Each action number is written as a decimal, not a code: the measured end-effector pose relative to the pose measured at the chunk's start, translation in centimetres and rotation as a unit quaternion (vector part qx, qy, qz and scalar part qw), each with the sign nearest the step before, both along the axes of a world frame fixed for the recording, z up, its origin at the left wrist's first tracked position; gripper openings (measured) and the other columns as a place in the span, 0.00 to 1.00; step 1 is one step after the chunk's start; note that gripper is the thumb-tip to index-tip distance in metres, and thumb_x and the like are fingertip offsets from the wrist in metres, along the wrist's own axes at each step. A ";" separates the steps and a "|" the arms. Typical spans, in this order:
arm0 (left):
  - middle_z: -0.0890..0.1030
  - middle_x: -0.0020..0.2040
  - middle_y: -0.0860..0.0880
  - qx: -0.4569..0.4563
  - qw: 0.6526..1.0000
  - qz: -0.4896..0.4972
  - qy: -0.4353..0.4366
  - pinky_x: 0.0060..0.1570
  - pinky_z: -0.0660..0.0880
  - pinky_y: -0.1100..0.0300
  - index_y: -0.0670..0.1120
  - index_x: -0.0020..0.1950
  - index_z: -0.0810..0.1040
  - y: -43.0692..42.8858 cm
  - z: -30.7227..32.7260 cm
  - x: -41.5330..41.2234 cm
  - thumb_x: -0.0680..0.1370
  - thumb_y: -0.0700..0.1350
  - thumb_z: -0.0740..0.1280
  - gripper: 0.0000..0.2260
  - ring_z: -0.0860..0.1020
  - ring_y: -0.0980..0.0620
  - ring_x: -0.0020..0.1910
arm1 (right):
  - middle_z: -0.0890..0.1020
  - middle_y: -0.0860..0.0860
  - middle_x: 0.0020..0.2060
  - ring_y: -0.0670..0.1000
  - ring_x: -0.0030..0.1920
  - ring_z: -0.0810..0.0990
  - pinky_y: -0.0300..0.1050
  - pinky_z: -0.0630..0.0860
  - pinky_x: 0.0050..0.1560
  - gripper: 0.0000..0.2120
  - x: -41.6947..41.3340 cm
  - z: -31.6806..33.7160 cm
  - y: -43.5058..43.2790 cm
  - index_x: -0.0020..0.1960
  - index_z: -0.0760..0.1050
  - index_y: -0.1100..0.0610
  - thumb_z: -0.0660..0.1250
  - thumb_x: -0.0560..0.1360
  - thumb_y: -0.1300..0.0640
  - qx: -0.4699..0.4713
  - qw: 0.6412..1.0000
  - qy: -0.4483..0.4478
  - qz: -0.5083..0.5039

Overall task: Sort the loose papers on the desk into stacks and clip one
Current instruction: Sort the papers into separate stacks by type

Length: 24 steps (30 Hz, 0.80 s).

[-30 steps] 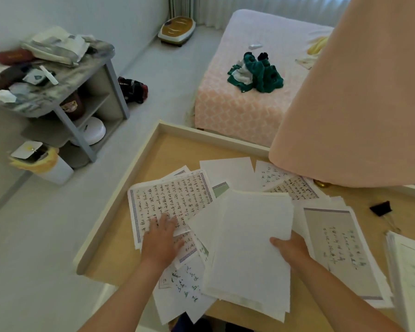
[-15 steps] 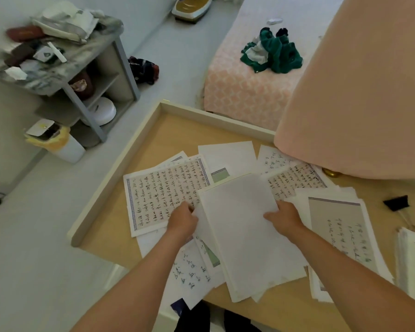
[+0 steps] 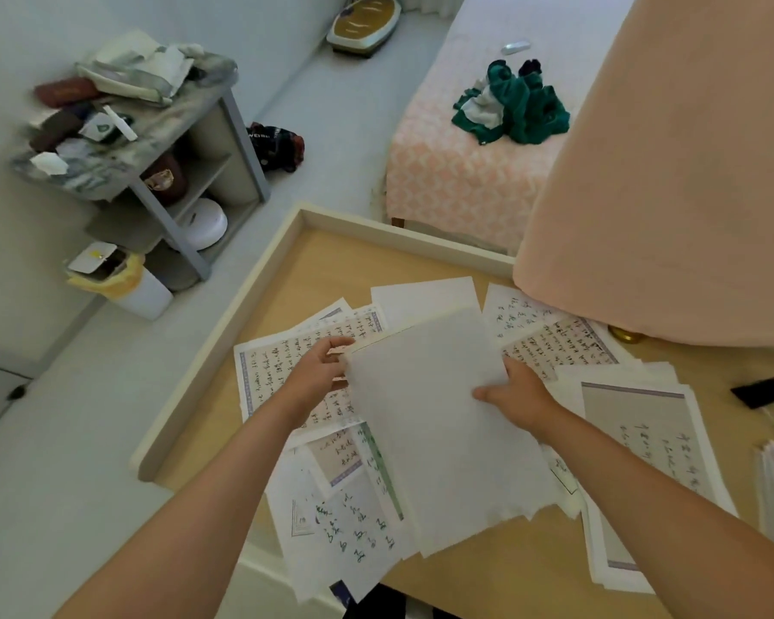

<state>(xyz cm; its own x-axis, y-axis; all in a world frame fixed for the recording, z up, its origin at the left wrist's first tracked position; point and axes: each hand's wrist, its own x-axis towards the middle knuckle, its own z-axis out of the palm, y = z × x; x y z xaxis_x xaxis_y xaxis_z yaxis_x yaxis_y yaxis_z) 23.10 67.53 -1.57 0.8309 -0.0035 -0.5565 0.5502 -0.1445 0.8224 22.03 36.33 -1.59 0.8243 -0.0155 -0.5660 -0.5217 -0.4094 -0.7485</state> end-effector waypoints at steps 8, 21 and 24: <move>0.62 0.76 0.45 0.484 0.842 -0.233 -0.034 0.73 0.61 0.43 0.47 0.76 0.59 7.3 -4.3 4.7 0.66 0.61 0.76 0.45 0.60 0.42 0.75 | 0.83 0.56 0.52 0.58 0.50 0.82 0.52 0.80 0.50 0.21 -2.6 -3.5 3.4 0.63 0.76 0.60 0.74 0.72 0.65 -0.005 0.969 0.058 -0.242; 0.81 0.42 0.54 0.370 0.921 -0.105 -0.067 0.31 0.77 0.58 0.55 0.53 0.73 11.4 -3.3 5.7 0.78 0.51 0.67 0.06 0.82 0.53 0.36 | 0.83 0.56 0.49 0.60 0.48 0.82 0.59 0.80 0.45 0.11 -4.1 -3.6 7.6 0.56 0.77 0.57 0.71 0.75 0.62 0.064 0.935 0.090 -0.337; 0.83 0.46 0.52 0.212 0.977 -0.003 -0.028 0.38 0.82 0.50 0.53 0.55 0.76 12.0 -2.7 3.6 0.79 0.48 0.66 0.05 0.84 0.49 0.42 | 0.83 0.57 0.51 0.60 0.50 0.82 0.60 0.80 0.50 0.12 -4.1 -2.9 8.3 0.58 0.77 0.58 0.70 0.75 0.64 0.118 0.933 0.088 -0.328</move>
<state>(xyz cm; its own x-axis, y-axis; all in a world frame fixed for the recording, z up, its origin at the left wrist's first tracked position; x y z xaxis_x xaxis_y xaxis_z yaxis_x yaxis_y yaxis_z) 26.69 79.49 -4.25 0.8609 0.2117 -0.4626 0.5038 -0.4818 0.7170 17.88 44.68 -4.53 0.5748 -0.3412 -0.7437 -0.7261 0.2063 -0.6559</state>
